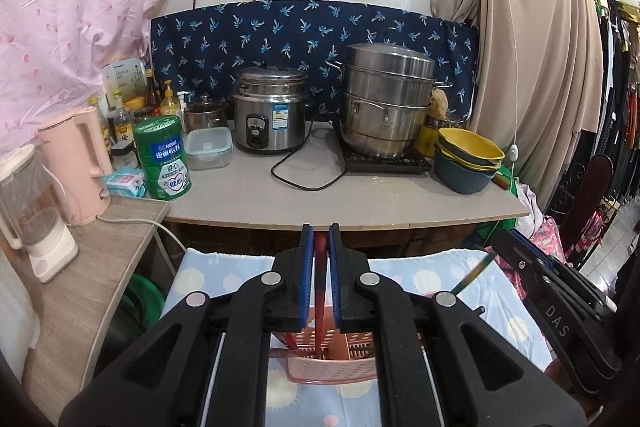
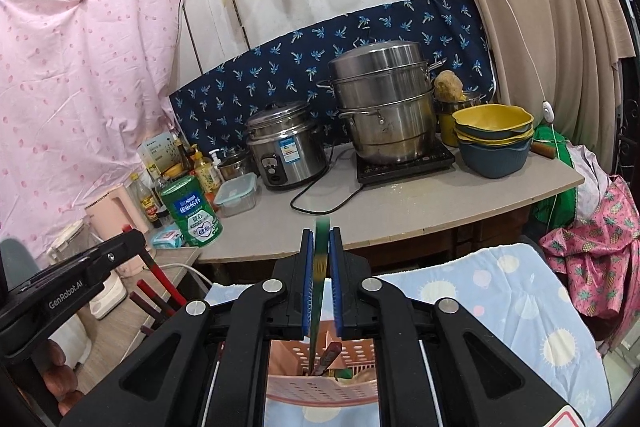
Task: Organize utensils
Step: 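Lower both chopsticks into the pink holder and open both grippers, then move both grippers back down toward the gold spoon and dark red chopstick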
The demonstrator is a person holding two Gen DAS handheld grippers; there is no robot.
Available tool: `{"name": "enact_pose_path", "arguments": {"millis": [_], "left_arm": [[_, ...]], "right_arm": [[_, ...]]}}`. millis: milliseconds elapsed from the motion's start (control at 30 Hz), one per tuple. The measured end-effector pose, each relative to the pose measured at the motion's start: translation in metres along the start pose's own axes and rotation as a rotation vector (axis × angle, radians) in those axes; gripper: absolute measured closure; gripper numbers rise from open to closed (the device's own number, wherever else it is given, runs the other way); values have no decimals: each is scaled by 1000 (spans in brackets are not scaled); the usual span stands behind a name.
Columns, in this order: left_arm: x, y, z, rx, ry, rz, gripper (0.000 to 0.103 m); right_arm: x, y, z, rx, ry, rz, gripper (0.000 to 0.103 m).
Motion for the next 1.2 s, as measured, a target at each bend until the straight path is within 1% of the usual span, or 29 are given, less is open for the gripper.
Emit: {"name": "enact_pose_path", "arguments": {"millis": [33,100,167,233,333,433,533,667,1133,1200], "left_arm": [[0,1,-2,-5,2,-2,95],[0,3,-3,-13,-3,0,89],[-2,4,-4,-13,-11,4,76],[-3,3,-4,-10,-14,6,73],[-3,1,-6,-11,-14,9,73],[-2,-2,-8,-13,-12,9,73],[1,-7,-11,-16,-12,6,71],[4,-13,-15,-29,-13,-5,69],[26,-56,-37,-46,-10,-31,69],[28,-64,-43,-52,-12,-37,64]], "right_arm": [[0,1,-1,-2,0,0,89],[0,2,-3,-5,2,0,89],[0,1,-4,-7,0,0,88],[0,1,-4,-5,-3,-1,87],[0,-1,-5,-4,-2,-1,84],[0,-2,-6,-6,-1,3,84],[0,-9,-8,-9,-1,8,83],[3,-21,-14,-8,4,13,79],[13,-69,-37,-34,14,19,79],[16,-79,-44,-39,12,21,77]]}}
Point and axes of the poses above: each gripper's, at about its wrist camera, not at the fingertips, and y roughly the way its jaws point, x to its right, z to its top, the point moved 3 cm from there along y, roughly the way its jaws point, and after that the axes turned 12 degrees about -z, right-handed, at the moved point
